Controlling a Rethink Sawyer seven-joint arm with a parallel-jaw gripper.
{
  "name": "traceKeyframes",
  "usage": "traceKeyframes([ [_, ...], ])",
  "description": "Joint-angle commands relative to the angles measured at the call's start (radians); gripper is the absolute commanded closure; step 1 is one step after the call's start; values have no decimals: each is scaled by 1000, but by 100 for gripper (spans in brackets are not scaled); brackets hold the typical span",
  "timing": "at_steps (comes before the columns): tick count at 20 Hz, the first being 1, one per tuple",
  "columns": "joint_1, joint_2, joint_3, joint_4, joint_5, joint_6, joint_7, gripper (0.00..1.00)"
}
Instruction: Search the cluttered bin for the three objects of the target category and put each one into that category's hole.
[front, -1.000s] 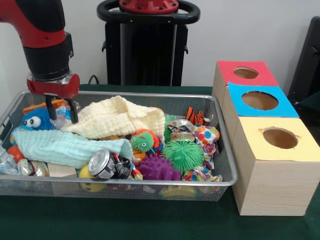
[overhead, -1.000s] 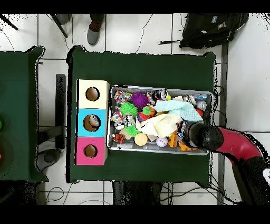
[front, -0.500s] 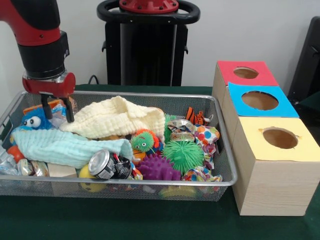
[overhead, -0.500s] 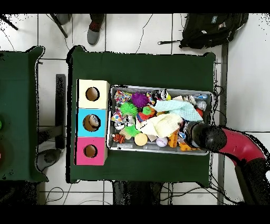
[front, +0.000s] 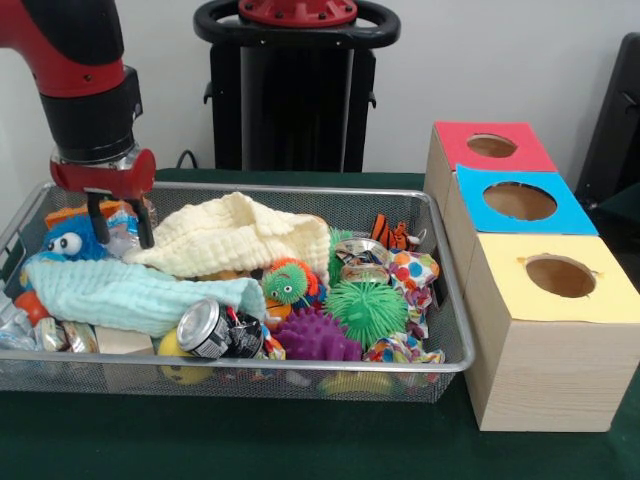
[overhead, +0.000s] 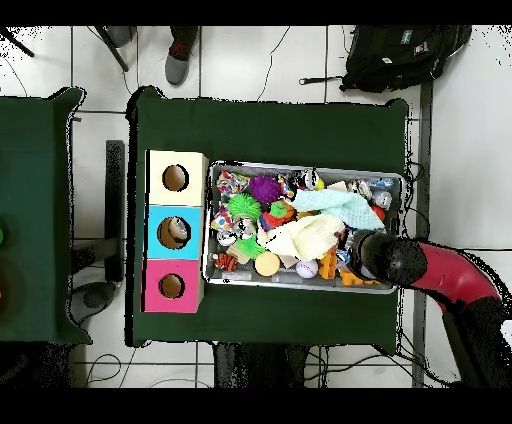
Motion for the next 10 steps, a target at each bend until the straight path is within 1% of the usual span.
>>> traceKeyframes([
  [1,14,102,44,-31,-100,-24,-143,0],
  [7,21,143,41,-55,-141,-58,-128,0],
  [10,17,137,47,-48,-143,-52,-124,0],
])
